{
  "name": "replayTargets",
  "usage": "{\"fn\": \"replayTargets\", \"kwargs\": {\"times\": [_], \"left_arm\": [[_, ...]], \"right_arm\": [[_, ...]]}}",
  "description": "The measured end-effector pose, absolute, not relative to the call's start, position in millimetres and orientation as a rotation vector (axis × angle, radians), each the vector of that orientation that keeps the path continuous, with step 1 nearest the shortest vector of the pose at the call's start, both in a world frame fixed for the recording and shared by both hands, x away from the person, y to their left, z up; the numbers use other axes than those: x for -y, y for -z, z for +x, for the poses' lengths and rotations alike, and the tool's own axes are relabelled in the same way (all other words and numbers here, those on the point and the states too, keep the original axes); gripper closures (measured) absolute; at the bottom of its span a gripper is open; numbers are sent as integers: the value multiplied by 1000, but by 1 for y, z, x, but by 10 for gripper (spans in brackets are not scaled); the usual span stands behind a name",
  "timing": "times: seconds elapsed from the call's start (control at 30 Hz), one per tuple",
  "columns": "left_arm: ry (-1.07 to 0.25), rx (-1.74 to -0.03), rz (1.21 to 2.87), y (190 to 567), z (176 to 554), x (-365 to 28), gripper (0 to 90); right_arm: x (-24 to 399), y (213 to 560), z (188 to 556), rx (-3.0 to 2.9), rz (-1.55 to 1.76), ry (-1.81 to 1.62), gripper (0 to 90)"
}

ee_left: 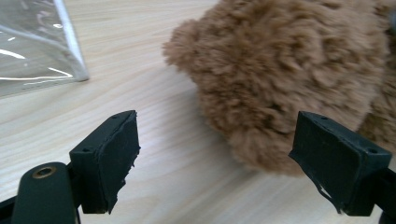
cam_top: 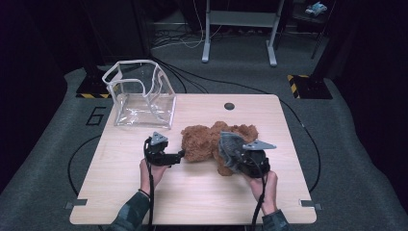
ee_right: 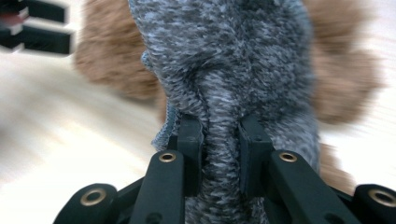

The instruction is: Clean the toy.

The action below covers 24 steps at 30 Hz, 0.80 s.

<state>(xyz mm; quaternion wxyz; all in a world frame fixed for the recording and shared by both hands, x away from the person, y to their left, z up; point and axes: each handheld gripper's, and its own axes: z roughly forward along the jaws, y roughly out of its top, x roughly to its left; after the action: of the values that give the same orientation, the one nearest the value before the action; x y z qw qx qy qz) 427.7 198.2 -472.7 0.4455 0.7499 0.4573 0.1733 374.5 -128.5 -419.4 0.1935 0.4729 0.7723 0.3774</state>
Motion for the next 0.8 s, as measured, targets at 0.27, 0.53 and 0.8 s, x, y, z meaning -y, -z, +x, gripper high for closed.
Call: {"fn": "replayTargets", "kwargs": {"times": [0.27, 0.53, 0.8], "left_arm": [[-431, -1111, 1889, 474, 413, -178, 147], [-385, -1085, 1895, 478, 399, -158, 146], [-391, -1060, 1914, 483, 386, -127, 144]], "right_arm": [[175, 411, 371, -2005, 1407, -977, 745], [208, 428, 379, -1923, 1518, -915, 745], [222, 437, 383, -1891, 1583, -907, 745]]}}
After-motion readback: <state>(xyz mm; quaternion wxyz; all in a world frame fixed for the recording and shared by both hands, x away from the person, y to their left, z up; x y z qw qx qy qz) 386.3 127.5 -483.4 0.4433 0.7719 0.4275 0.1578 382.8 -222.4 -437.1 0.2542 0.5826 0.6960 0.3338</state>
